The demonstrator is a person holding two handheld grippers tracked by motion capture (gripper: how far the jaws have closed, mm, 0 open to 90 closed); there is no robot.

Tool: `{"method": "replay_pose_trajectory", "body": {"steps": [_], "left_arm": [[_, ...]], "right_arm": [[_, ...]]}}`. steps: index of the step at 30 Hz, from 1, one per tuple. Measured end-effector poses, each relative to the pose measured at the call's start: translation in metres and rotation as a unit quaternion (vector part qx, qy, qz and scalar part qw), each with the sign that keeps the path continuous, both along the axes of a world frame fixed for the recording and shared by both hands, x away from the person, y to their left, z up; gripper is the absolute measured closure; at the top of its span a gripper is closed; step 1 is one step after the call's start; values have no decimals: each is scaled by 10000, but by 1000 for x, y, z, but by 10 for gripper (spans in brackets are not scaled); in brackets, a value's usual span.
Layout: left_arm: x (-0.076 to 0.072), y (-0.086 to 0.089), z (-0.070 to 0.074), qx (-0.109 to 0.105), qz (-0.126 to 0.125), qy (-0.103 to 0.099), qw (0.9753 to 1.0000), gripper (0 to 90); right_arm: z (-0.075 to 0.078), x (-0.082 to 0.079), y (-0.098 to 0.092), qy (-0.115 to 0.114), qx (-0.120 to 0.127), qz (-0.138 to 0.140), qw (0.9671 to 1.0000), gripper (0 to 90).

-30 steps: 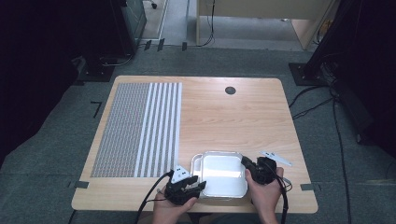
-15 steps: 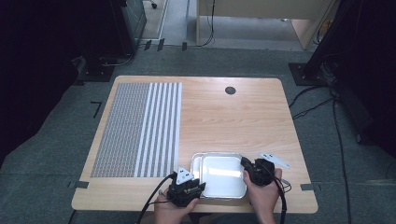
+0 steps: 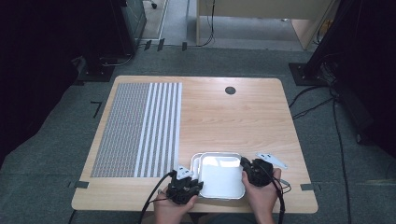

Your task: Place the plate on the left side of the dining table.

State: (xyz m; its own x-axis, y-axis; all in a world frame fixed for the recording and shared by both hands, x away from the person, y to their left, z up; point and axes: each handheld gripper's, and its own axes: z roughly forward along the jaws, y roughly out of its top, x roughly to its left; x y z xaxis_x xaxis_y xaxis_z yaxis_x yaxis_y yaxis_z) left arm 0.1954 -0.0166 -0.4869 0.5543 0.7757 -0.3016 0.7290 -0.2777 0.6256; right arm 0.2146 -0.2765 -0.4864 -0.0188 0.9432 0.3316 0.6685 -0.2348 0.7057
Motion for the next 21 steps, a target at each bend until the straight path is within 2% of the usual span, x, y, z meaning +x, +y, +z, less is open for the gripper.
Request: {"method": "replay_pose_trajectory", "body": {"steps": [9,12,18,21], "left_arm": [[4,8,12,20,33,-26,10000,794],[9,16,19,-81,-5,29,10000,792],[18,26,24,-143,-81,40,9999,789],[23,30,28,-83,-93,-15,9999,789]], "right_arm": [[12,1,4,-55,51,68,9999,892],[17,6,8,-36,106,130,9999,893],[21,14,14,4,169,188,9997,892],[24,18,18,4,199,168,9997,892]]}}
